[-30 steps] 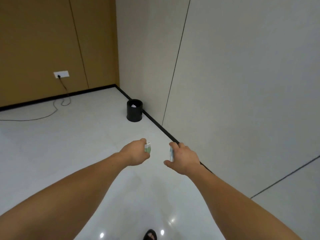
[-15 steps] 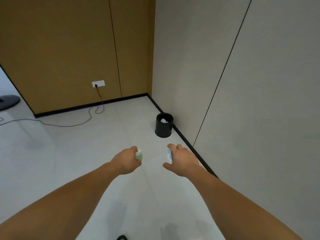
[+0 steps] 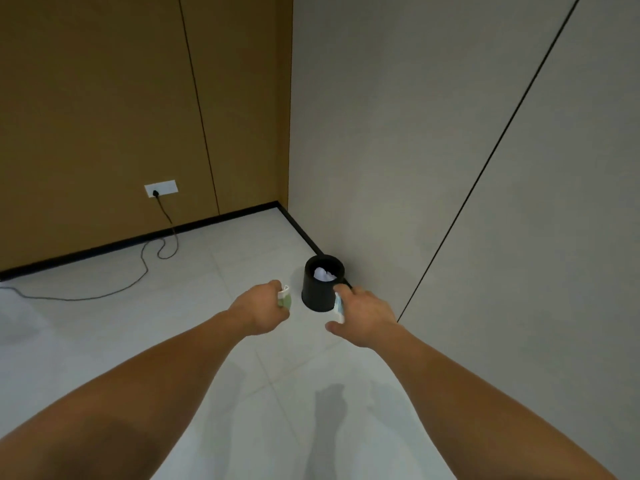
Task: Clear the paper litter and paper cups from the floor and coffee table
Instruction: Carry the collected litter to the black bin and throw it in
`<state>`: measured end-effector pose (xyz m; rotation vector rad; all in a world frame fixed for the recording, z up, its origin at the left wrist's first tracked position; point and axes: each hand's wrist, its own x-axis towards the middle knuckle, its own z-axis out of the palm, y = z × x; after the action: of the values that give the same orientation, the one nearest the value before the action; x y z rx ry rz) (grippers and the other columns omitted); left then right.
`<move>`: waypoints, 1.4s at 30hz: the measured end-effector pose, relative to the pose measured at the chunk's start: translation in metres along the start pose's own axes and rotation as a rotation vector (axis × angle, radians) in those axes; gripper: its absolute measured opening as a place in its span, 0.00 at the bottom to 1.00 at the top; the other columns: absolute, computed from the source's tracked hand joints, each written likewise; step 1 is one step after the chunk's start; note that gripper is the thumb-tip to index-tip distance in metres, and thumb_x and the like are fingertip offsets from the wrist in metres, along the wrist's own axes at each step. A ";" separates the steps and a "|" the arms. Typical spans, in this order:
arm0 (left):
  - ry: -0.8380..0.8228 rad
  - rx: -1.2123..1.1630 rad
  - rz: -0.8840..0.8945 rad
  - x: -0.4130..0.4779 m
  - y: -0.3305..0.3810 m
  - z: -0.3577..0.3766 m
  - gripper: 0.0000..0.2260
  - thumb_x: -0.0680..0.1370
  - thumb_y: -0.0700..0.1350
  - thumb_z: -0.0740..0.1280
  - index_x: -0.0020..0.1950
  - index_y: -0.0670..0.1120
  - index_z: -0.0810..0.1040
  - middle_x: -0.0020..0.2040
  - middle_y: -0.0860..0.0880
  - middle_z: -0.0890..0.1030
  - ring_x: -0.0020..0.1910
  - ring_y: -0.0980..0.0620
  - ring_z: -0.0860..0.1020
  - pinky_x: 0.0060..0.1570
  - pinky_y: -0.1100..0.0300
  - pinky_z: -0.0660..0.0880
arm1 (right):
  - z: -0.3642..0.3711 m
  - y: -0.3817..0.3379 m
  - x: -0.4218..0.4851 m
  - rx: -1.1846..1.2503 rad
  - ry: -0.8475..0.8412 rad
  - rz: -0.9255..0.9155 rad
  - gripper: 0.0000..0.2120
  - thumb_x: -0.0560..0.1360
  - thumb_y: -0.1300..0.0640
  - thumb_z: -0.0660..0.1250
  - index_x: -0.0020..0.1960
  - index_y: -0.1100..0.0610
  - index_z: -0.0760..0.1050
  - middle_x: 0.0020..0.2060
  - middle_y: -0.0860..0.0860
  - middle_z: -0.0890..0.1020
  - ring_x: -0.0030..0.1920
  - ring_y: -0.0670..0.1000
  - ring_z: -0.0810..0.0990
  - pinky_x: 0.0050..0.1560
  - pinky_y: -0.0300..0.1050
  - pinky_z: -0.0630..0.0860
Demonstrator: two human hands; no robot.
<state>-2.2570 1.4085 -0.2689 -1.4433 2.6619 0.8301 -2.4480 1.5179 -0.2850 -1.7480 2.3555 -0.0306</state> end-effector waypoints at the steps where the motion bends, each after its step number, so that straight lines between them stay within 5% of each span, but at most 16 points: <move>1: -0.008 0.005 0.008 0.020 0.002 -0.003 0.12 0.76 0.48 0.65 0.57 0.46 0.70 0.48 0.46 0.76 0.45 0.47 0.76 0.39 0.58 0.68 | -0.002 0.003 0.018 0.001 -0.006 0.000 0.37 0.74 0.37 0.65 0.76 0.49 0.55 0.67 0.54 0.70 0.63 0.56 0.72 0.55 0.51 0.73; 18: -0.104 -0.033 -0.009 0.350 0.008 -0.070 0.23 0.78 0.49 0.66 0.71 0.45 0.66 0.62 0.43 0.75 0.56 0.46 0.75 0.57 0.55 0.74 | -0.048 0.085 0.346 0.057 -0.085 0.014 0.35 0.74 0.40 0.66 0.75 0.50 0.57 0.63 0.54 0.71 0.62 0.56 0.72 0.57 0.51 0.73; 30: -0.303 0.026 0.122 0.586 -0.012 -0.091 0.16 0.77 0.47 0.66 0.62 0.43 0.69 0.56 0.42 0.78 0.53 0.44 0.77 0.49 0.56 0.74 | -0.029 0.107 0.527 0.191 -0.164 0.270 0.37 0.73 0.39 0.66 0.75 0.50 0.56 0.64 0.55 0.71 0.64 0.58 0.72 0.59 0.53 0.73; 42: -0.629 0.061 0.124 0.767 0.010 0.037 0.24 0.77 0.47 0.65 0.72 0.45 0.64 0.66 0.44 0.74 0.62 0.45 0.74 0.56 0.57 0.72 | 0.093 0.211 0.647 0.404 -0.220 0.454 0.34 0.74 0.40 0.64 0.74 0.50 0.57 0.63 0.52 0.72 0.61 0.53 0.74 0.57 0.47 0.74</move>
<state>-2.7163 0.8318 -0.4837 -0.8200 2.2745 0.9948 -2.8094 0.9765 -0.5054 -0.9652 2.3200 -0.2148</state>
